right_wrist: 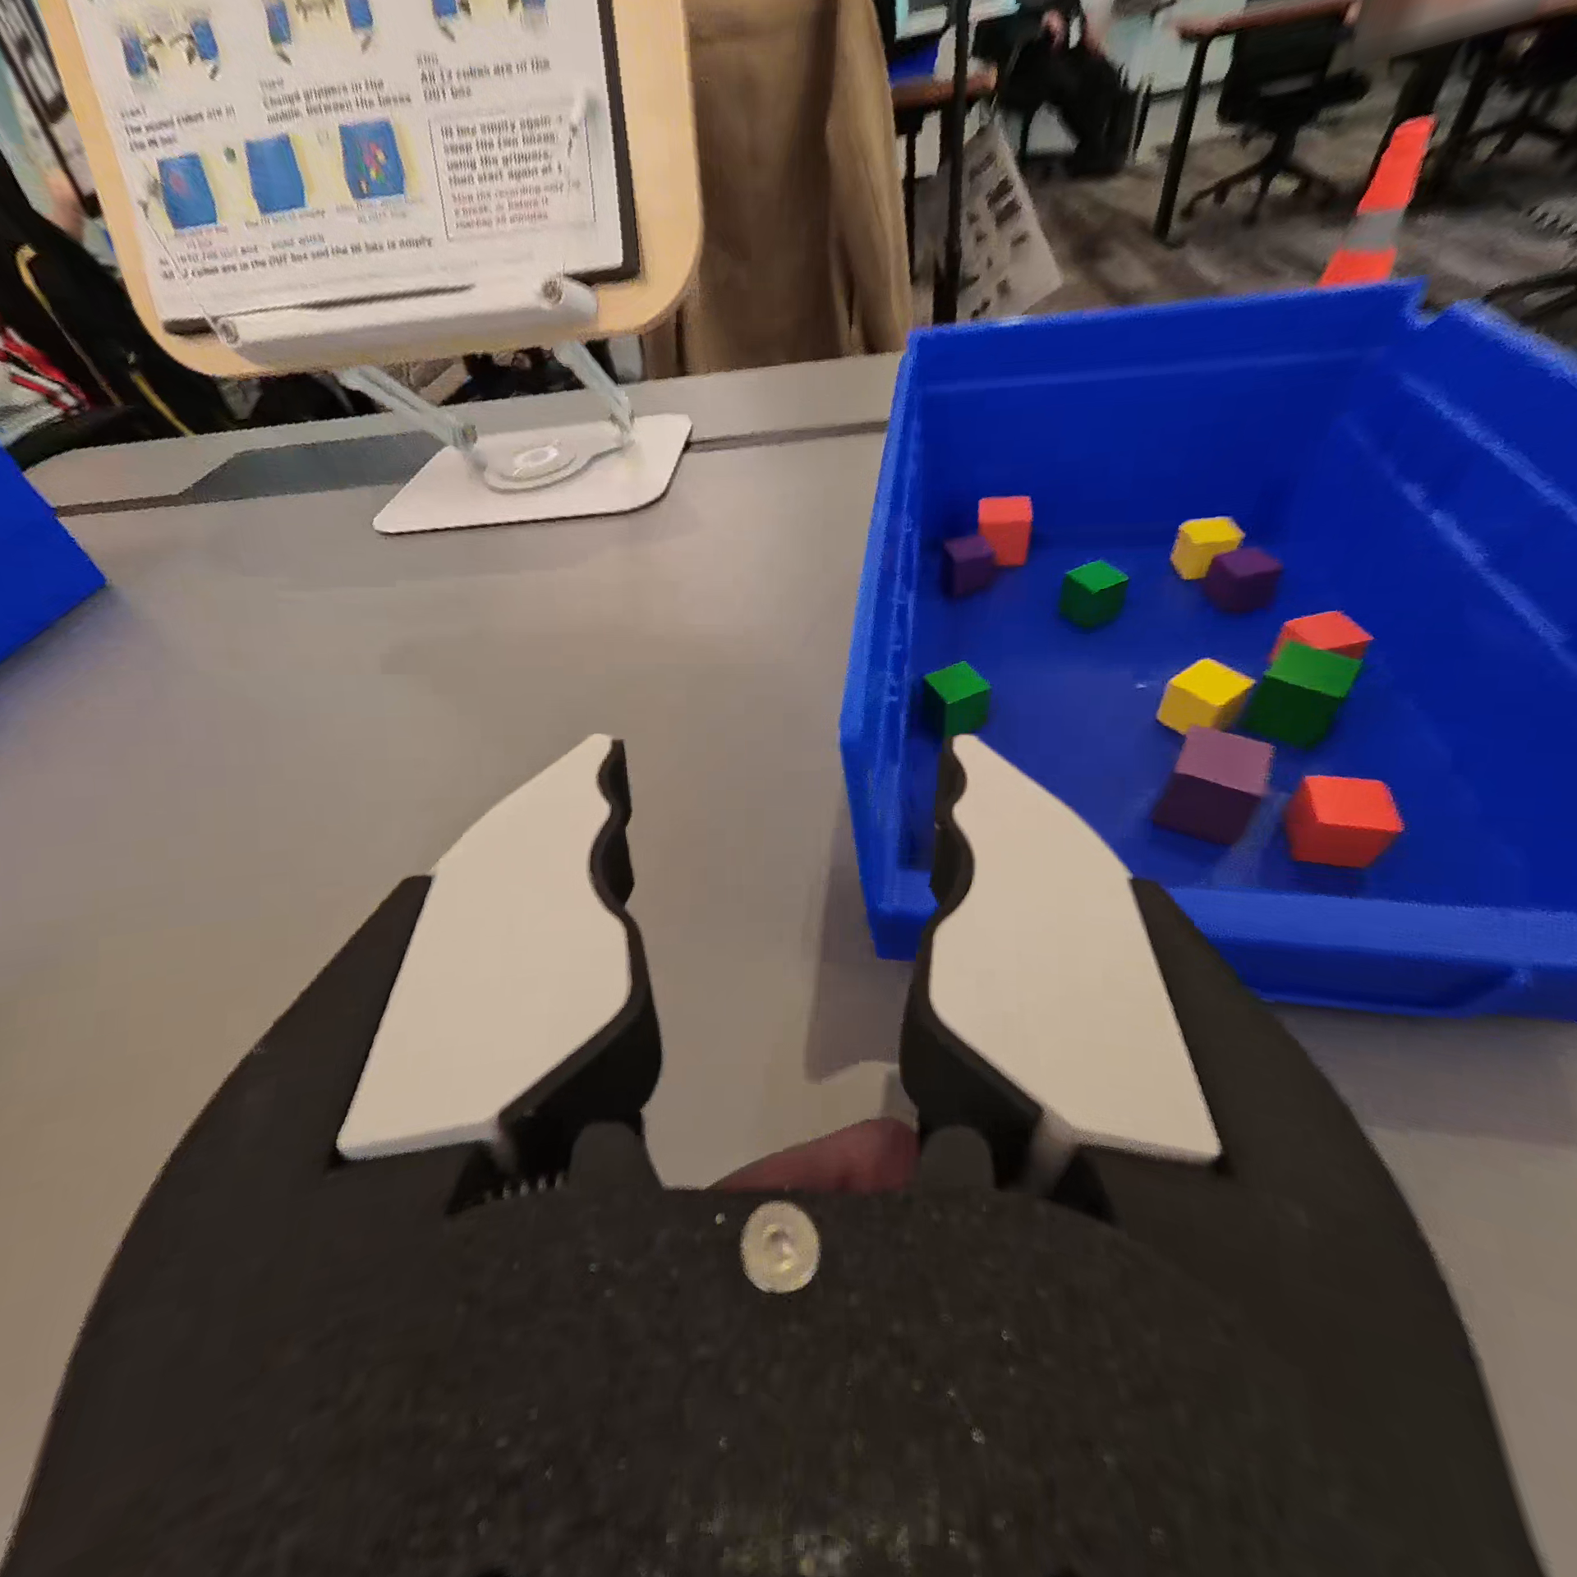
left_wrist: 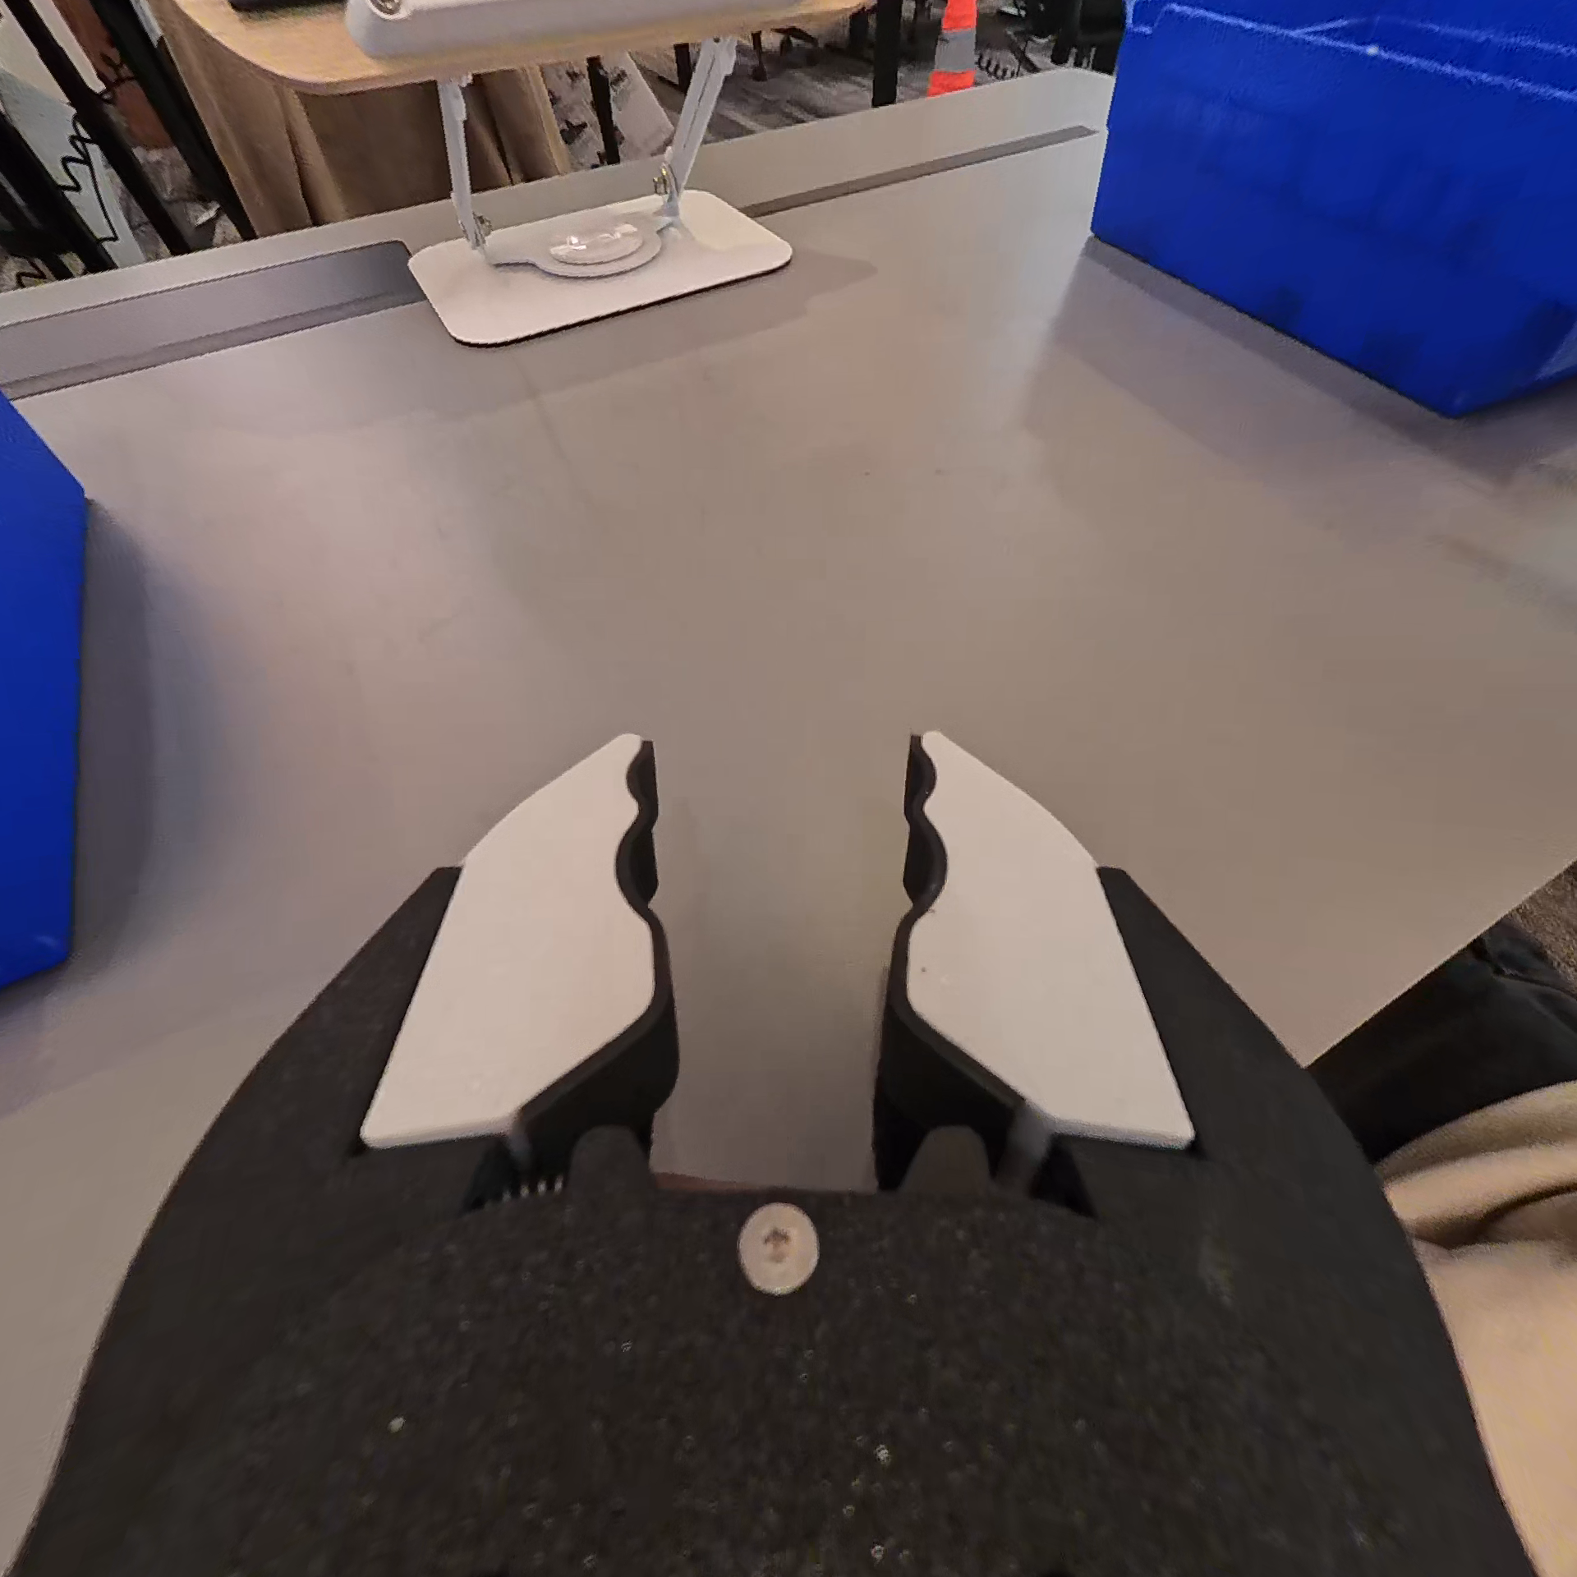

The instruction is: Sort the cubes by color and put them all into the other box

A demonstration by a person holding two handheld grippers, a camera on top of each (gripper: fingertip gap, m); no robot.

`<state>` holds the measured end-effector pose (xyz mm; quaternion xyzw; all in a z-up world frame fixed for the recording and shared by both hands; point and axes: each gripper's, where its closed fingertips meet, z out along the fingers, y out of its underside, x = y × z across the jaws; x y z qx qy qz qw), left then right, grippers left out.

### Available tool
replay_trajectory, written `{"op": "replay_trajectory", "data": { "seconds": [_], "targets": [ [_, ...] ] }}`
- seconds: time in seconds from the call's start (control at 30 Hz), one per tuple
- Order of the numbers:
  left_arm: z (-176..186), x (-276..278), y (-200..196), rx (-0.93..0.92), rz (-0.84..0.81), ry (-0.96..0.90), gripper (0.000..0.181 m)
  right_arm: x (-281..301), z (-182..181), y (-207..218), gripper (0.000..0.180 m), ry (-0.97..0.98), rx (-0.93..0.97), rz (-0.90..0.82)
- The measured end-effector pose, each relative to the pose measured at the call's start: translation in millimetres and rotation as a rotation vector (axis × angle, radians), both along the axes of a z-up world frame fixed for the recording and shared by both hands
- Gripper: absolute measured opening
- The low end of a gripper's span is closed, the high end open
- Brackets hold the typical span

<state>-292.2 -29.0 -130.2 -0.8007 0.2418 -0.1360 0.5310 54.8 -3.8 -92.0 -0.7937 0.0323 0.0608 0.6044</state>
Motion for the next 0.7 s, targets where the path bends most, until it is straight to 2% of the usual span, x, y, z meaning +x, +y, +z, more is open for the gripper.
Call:
{"op": "replay_trajectory", "data": {
  "seconds": [0.1, 0.27, 0.37, 0.43, 0.47, 0.57, 0.7],
  "targets": [
    [-1, 1, -1, -0.002, -0.008, 0.005, 0.056, -11, -20, 17, 0.075, -0.005, -0.07, 0.017],
    [-6, 9, -2, -0.018, -0.029, 0.012, 0.056, -27, -26, 28, 0.08, -0.069, -0.076, 0.01],
    [-8, 32, -3, -0.053, -0.083, -0.005, 0.057, -51, -22, 22, 0.07, -0.009, -0.066, 0.134],
    [-3, 63, 0, -0.051, -0.14, 0.007, 0.061, -66, -2, 4, 0.063, 0.089, 0.018, 0.247],
    [-1, 83, 1, -0.057, -0.176, 0.017, 0.062, -59, 8, -6, 0.062, 0.087, 0.068, 0.233],
    [13, 155, 10, -0.067, -0.279, -0.014, 0.064, 9, 28, -37, 0.06, 0.006, 0.151, 0.001],
    [23, 263, 28, -0.149, -0.38, -0.128, 0.073, 107, 27, -70, 0.058, -0.008, 0.153, -0.297]
  ]
}}
